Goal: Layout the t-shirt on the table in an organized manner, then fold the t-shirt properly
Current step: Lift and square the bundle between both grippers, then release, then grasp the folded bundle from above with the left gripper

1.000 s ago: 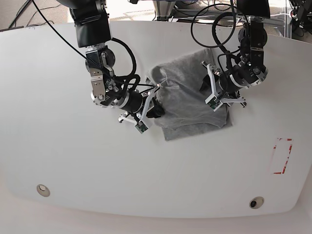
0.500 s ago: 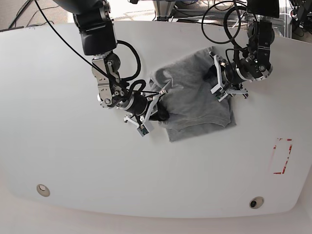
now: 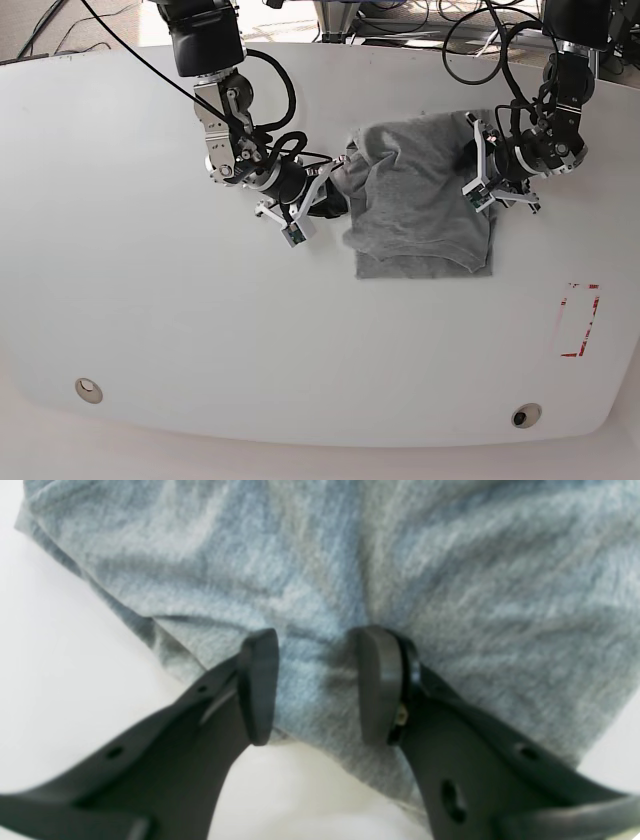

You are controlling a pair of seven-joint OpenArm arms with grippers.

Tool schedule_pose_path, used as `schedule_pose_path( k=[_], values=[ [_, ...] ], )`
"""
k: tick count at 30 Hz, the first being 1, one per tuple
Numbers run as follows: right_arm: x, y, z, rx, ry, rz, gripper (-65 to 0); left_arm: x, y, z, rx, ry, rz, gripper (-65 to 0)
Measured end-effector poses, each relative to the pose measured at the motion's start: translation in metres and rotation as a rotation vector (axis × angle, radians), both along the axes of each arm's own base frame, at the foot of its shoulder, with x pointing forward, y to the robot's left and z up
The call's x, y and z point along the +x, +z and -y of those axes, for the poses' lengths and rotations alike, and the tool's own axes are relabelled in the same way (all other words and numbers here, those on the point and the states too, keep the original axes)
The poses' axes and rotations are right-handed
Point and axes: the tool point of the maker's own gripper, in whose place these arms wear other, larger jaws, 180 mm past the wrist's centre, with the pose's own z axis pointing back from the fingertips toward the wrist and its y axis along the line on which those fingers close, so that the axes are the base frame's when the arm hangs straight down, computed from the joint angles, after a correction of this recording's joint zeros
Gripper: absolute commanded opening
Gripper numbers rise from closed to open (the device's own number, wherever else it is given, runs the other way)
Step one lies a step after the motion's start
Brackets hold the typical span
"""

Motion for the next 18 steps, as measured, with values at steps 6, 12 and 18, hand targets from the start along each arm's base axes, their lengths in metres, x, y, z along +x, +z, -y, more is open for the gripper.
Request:
schedule_pose_path(
  k=[6,12,18],
  values=[
    [-0.018,-0.002,0.001,0.003,-0.021,-0.011,-59.1,0.001,0.002,-0.003,0.010,-0.002,0.004,-41.1],
    [-0.021,0.011,-0.001,-0.004,-0.007,0.014,-59.1,0.008,0.019,-0.023,0.049,0.051,0.056,-41.1],
    [-0.017,0.042,0.000,-0.040,0.023,0.076,-59.1,0.033,0.061,-0.044,0.036,0.184,0.199,-41.1]
  ],
)
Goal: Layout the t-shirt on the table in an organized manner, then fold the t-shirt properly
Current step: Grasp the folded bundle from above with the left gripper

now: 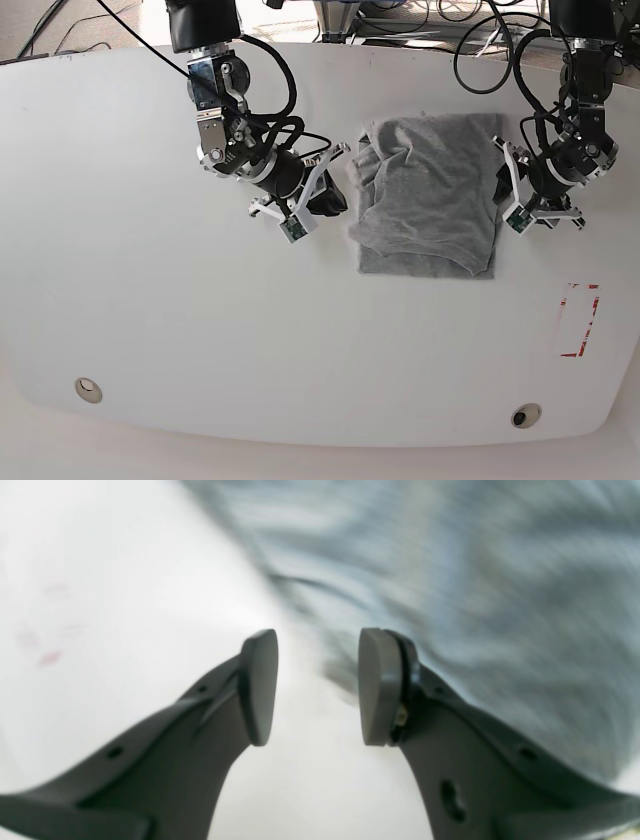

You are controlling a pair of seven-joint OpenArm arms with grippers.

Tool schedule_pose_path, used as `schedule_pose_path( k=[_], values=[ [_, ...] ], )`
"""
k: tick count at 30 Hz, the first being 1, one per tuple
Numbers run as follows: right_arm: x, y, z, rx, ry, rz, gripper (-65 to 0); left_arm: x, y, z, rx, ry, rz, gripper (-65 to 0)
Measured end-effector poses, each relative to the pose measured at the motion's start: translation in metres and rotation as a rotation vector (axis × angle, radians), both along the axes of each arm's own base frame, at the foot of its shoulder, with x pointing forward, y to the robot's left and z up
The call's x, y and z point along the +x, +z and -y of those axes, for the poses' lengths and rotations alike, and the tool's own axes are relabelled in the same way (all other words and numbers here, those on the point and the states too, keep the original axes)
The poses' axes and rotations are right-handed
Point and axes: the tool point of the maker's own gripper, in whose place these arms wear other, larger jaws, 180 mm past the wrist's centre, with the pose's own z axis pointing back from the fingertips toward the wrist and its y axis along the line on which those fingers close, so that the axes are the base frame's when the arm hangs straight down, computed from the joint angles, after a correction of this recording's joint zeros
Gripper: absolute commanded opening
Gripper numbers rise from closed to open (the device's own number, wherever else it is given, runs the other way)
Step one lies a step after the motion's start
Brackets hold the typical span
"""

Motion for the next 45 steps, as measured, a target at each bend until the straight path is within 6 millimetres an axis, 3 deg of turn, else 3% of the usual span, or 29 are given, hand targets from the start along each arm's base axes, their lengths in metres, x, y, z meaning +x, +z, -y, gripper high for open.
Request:
schedule_pose_path(
  k=[4,9,18,24,33,40,45],
  values=[
    [0.005,0.023,0.002,-0.021,0.014,0.056,-59.1,0.014,0.024,0.017,-0.077,0.036,0.097,-41.1],
    [0.008,0.036,0.015,-0.087,0.031,0.088,-59.1,0.030,0.041,0.060,-0.199,0.022,0.165,-41.1],
    [0.010,0.045,0.033,-0.140,0.043,0.133,-59.1,0.038,0.043,0.126,-0.354,-0.014,0.185,-41.1],
    [0.009,0.040,0.043,-0.176,0.044,0.125,-59.1,0.038,0.040,0.153,-0.539,0.087,0.255,-41.1],
    [0.001,0.036,0.047,-0.181,0.052,0.112,-59.1,0.010,-0.011,0.170,-0.603,0.213,0.218,-41.1],
    [-0.002,0.032,0.053,-0.194,0.047,0.102,-59.1,0.008,-0.048,0.139,-0.536,0.305,0.225,-41.1],
    [-0.008,0.033,0.052,-0.185,0.046,0.100,-59.1,0.006,-0.058,0.127,-0.514,0.307,0.219,-41.1]
  ],
)
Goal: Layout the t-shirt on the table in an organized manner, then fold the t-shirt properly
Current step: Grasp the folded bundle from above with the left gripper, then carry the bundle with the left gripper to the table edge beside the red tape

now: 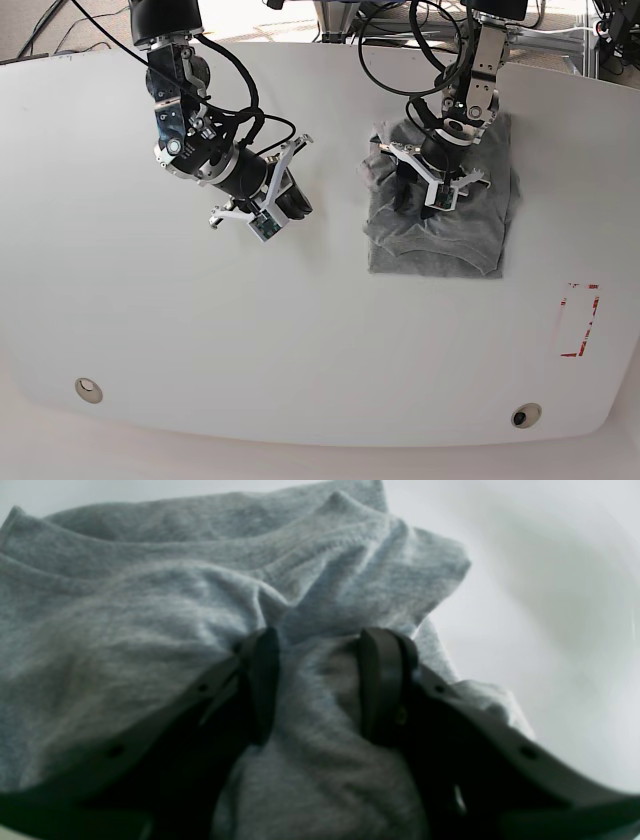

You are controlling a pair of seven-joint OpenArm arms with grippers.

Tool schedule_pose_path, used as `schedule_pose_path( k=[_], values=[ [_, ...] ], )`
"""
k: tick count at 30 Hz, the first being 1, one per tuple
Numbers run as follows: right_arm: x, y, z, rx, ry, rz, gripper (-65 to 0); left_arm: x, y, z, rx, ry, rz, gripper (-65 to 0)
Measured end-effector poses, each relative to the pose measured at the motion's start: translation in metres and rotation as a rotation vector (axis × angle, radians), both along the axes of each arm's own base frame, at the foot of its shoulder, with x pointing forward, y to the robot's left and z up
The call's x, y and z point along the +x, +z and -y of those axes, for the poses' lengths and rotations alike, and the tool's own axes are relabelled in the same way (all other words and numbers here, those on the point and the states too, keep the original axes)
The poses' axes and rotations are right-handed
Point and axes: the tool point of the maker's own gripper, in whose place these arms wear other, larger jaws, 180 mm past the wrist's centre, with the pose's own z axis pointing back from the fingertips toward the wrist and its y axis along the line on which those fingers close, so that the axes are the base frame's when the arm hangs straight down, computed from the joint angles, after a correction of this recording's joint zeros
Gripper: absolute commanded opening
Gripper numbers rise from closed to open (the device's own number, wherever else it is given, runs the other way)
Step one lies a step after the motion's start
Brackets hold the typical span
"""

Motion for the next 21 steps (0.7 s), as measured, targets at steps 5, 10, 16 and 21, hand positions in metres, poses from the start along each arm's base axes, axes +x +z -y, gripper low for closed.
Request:
schedule_pose_path(
  k=[5,10,16,21],
  values=[
    [0.003,0.000,0.019,-0.006,-0.063,0.000,-59.1,-0.004,-0.004,-0.024,0.031,0.000,-0.006,-41.1],
    [0.003,0.002,0.027,-0.002,-0.093,0.008,-59.1,-0.011,-0.005,-0.082,0.118,0.067,-0.010,-41.1],
    [-0.005,0.004,0.022,0.011,-0.082,0.005,-59.1,-0.027,-0.002,-0.138,0.174,0.094,-0.039,-41.1],
    [-0.014,0.004,0.021,0.009,-0.076,0.001,-59.1,-0.038,0.003,-0.180,0.196,0.149,-0.064,-41.1]
  ],
)
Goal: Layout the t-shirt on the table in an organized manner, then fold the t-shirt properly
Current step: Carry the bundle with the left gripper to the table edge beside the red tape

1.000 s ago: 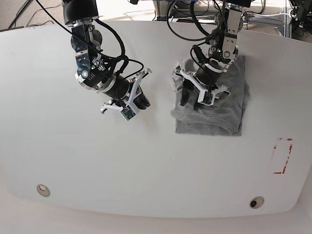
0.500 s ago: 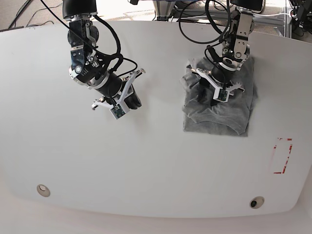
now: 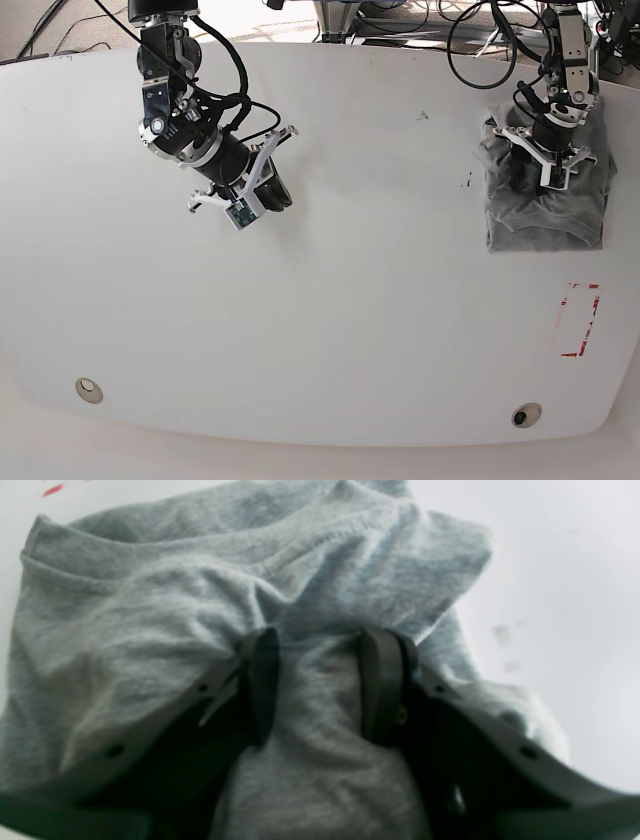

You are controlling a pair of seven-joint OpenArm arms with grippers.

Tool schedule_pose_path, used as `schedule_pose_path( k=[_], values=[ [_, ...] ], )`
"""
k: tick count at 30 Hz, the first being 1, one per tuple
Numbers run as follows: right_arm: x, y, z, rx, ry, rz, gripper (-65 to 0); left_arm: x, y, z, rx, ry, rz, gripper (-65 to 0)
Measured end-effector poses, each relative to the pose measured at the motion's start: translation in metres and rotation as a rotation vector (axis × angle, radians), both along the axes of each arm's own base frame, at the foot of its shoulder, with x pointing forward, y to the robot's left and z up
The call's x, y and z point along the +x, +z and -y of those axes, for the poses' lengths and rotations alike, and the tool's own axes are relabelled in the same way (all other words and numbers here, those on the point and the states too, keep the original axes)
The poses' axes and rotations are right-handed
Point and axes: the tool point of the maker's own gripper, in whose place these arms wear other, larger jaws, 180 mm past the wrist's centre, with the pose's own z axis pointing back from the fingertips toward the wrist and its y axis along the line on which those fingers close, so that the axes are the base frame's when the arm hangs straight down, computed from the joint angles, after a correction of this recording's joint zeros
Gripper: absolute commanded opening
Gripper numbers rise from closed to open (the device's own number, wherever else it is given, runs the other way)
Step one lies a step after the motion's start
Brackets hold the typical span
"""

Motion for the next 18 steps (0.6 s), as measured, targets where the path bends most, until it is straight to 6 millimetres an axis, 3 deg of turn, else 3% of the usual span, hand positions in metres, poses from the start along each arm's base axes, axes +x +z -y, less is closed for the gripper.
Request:
schedule_pose_path(
  k=[10,18],
  values=[
    [-0.011,-0.007,-0.002,0.003,0.003,-0.026,-59.1,-0.011,0.019,-0.061,0.078,0.060,-0.011,-41.1],
    [-0.009,-0.004,-0.002,0.005,0.003,-0.018,-59.1,-0.006,0.033,-0.072,0.123,0.050,0.003,-41.1]
  ],
)
